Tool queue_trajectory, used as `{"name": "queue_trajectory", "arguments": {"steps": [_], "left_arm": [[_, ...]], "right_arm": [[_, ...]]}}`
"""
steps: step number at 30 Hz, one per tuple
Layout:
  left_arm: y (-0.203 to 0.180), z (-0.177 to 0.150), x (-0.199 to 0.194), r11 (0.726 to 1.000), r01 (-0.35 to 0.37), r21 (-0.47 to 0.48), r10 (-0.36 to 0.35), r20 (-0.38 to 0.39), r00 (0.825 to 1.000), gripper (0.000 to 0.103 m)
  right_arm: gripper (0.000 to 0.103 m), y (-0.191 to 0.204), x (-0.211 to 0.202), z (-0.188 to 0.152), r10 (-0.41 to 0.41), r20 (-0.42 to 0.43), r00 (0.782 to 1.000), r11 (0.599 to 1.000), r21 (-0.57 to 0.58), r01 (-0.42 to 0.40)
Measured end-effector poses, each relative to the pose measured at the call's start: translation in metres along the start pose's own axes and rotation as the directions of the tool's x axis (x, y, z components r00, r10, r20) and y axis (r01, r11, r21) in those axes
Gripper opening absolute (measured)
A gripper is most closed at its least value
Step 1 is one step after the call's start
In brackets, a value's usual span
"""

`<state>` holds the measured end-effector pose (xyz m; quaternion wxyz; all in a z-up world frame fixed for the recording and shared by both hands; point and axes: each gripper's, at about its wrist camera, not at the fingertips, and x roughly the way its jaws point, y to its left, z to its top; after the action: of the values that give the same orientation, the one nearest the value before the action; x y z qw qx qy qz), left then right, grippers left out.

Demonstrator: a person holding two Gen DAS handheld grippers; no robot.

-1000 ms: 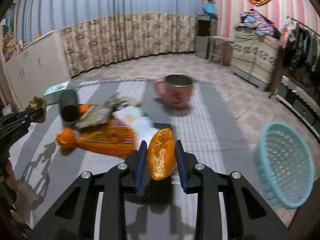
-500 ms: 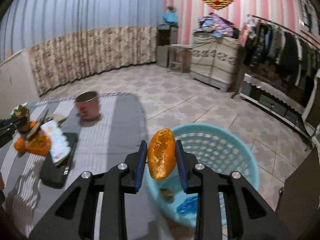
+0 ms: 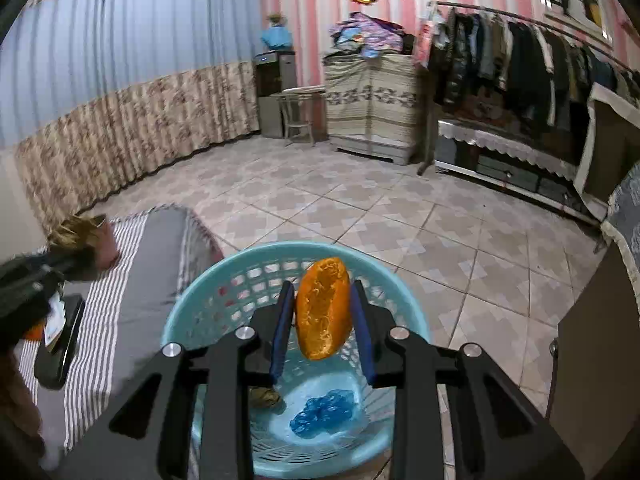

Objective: Collect trash
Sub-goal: 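Carry the paper bag and orange peel to the basket and release both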

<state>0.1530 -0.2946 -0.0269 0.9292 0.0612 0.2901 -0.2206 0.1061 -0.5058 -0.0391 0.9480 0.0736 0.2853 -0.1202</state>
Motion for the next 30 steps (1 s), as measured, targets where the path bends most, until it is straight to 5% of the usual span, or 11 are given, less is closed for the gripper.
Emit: {"name": "queue_trajectory", "arguments": {"steps": [8,10,13,22,25,27,30], "left_arm": [[-0.054,0.011,0.047,0.994,0.103,0.027,-0.102,-0.053,0.993,0.031],[-0.056,0.013,0.052,0.993,0.110,0.031,-0.108,-0.066,0.992,0.050],[-0.055,0.016,0.046,0.997,0.057,0.046,-0.056,-0.026,0.998,0.075],[-0.007,0.002,0.010,0.995,-0.100,0.012,0.100,0.023,0.995,0.092],[0.015,-0.001,-0.003,0.992,-0.125,-0.011,0.126,0.030,0.992,0.094],[0.029,-0.002,-0.012,0.990,-0.141,-0.026,0.142,0.039,0.989,0.095],[0.050,-0.004,-0.026,0.986,-0.159,-0.049,0.161,0.048,0.986,0.096]], "right_arm": [[0.029,-0.029,0.003,-0.001,-0.028,0.000,1.000,0.997,0.065,0.028],[0.029,-0.033,0.004,0.000,-0.030,0.000,1.000,0.996,0.078,0.030],[0.029,-0.033,0.006,-0.003,-0.028,-0.007,1.000,0.996,0.086,0.028],[0.030,-0.006,0.025,-0.007,0.028,-0.046,0.999,0.998,0.053,-0.026],[0.036,0.004,0.030,-0.010,0.018,-0.039,0.999,0.999,0.037,-0.017],[0.063,0.009,0.032,-0.012,0.022,-0.027,0.999,0.999,0.040,-0.021],[0.074,0.016,0.028,-0.014,-0.008,-0.008,1.000,1.000,0.024,0.008]]}}
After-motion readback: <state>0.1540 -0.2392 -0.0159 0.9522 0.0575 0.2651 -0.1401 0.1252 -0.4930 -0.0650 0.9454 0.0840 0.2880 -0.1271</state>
